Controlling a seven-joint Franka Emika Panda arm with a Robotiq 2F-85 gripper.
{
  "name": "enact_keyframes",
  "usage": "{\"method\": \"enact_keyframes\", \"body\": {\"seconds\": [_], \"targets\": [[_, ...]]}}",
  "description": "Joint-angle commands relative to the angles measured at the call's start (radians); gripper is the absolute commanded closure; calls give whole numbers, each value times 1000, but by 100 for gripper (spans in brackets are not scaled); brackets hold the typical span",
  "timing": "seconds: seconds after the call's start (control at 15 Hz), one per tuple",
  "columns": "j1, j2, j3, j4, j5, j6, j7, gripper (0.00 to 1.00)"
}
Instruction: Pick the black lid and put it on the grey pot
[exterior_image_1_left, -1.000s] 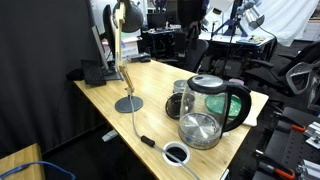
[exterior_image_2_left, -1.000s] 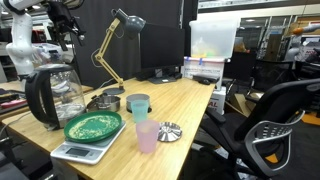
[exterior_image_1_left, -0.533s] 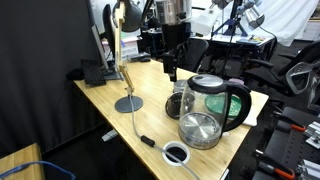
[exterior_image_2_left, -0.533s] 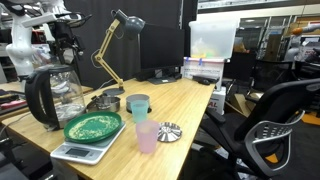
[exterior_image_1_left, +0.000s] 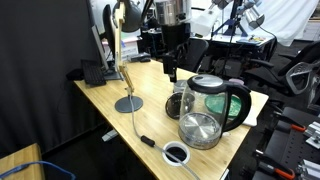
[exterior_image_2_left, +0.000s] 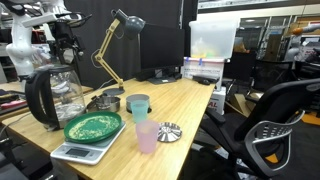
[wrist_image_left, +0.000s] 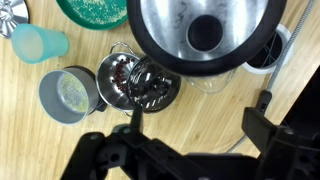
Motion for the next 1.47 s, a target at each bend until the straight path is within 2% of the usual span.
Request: {"method": "enact_keyframes", "body": {"seconds": [0.0,0.27,0.6,0.93,1.4], "targets": [[34,82,-29,24,-51,-10,36,0],[86,211,-66,83,-125,-33,113,0],[157,315,-149,155,-260,-47,205,0],[195,383,-181,215,-293,-70,223,0],[240,460,-204,288,-335,-170,213,0]]}}
